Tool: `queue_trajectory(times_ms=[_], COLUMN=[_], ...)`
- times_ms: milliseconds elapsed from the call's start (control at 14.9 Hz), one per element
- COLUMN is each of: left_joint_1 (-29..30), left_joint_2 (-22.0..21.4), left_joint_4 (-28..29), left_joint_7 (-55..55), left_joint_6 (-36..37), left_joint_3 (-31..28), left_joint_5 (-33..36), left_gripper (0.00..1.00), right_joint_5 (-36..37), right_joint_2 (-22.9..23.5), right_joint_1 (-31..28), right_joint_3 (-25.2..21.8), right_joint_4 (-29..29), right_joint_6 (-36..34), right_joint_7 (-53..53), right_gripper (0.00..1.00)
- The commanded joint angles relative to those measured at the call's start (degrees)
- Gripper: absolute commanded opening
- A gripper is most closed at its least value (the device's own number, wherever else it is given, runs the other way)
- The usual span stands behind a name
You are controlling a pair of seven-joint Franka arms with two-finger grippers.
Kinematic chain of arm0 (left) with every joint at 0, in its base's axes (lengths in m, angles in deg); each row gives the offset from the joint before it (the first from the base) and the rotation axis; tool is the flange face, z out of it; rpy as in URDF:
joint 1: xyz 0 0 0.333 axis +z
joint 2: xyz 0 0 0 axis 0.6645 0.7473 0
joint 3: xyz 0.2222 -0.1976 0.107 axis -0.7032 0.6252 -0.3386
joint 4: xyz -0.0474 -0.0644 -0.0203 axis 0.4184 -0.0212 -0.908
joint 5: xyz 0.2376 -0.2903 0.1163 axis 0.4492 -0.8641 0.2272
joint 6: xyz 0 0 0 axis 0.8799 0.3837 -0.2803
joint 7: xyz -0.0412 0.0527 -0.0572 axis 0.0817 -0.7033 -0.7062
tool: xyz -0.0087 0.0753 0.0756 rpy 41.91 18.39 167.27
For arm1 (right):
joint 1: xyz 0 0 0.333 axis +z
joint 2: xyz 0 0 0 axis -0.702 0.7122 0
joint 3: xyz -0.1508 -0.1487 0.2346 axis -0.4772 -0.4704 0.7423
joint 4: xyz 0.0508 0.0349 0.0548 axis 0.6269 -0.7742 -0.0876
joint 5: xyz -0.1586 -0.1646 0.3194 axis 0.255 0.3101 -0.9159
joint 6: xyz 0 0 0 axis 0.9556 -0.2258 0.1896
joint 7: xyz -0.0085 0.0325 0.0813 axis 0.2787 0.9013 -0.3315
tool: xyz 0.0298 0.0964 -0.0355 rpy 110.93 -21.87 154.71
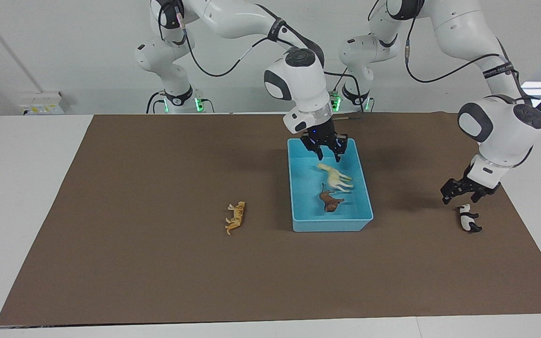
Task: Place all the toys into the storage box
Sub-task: 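Lower the cream llama into the box and open the right gripper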
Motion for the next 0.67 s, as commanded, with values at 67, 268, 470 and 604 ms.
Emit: queue_trajectory(times_ms=[67, 268, 470, 604], left_joint_1=[2.22, 3.19, 3.27, 3.27], left_joint_2=[5.31, 6.37, 6.55, 6.55], left_joint_4=[-6.11, -4.88, -2.95, -1.89], left_joint_7=[-3.90, -5.93, -5.93, -5.93], left_joint_6=[-1.75, -4.65, -7.03, -7.38], left_joint_3=[0.73, 0.82, 0.82, 0.73], left_joint_5=[0.99, 0.73, 0.64, 0.64], left_gripper=[1.00, 1.00, 1.00, 1.00], right_joint_5=[2.27, 2.18, 1.65, -1.24], right_joint_2=[-1.07, -2.66, -2.66, -2.49], right_joint_1=[-8.85, -15.79, -18.97, -20.03], right_joint_3=[-0.29, -0.20, -0.11, -0.11], right_joint_4=[6.19, 5.75, 4.43, 3.91], right_joint_6=[-11.84, -14.39, -14.31, -14.49], right_joint_7=[-15.57, -29.74, -36.11, -36.29], right_gripper=[1.00, 1.00, 1.00, 1.00])
